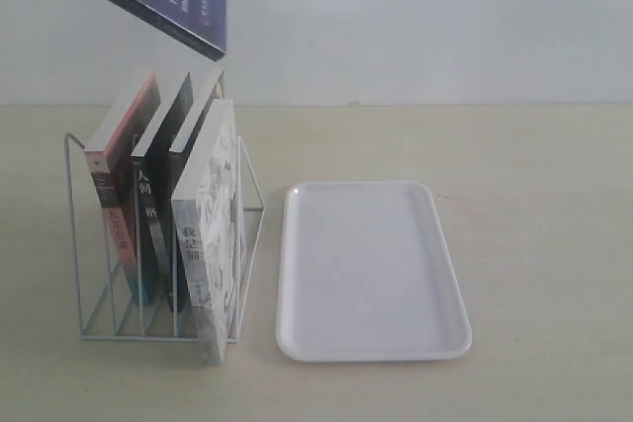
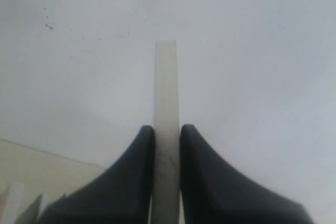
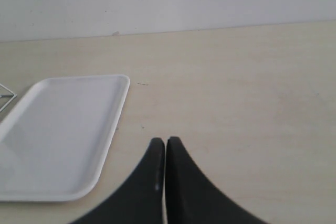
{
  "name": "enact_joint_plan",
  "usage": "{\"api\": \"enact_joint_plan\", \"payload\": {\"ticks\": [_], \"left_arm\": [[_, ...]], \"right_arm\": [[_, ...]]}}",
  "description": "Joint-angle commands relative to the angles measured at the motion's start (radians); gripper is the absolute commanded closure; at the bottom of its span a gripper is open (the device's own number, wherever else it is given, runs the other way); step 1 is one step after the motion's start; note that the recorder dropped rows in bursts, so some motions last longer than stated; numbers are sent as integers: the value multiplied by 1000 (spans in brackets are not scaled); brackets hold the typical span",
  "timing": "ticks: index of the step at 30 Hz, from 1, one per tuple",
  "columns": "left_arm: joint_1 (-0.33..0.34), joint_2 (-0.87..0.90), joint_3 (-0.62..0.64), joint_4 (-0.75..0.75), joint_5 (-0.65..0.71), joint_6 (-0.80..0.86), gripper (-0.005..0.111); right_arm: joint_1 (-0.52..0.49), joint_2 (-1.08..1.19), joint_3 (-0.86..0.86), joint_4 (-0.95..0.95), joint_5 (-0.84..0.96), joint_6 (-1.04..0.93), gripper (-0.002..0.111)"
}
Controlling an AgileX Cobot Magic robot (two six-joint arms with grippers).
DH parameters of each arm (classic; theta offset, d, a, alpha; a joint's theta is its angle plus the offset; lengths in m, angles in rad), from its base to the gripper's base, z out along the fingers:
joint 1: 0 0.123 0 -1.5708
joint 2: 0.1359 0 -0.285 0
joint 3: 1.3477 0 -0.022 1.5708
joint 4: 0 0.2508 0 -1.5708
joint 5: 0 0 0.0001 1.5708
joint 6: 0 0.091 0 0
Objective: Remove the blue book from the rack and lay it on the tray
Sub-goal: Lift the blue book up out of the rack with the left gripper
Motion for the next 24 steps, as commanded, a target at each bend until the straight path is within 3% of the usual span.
{"api": "enact_joint_plan", "payload": {"ticks": [1, 5, 15, 24], "left_arm": [[2, -17, 111, -6, -294, -174, 98], [2, -6, 187, -6, -383, -182, 102], [-2, 35, 226, 24, -403, -165, 102], [-76, 79, 226, 24, -440, -163, 102]], "right_arm": [[-3, -5, -1, -4, -6, 0, 108], [-3, -5, -1, -4, -6, 0, 108], [-3, -5, -1, -4, -6, 0, 108], [-3, -5, -1, -4, -6, 0, 108]]}}
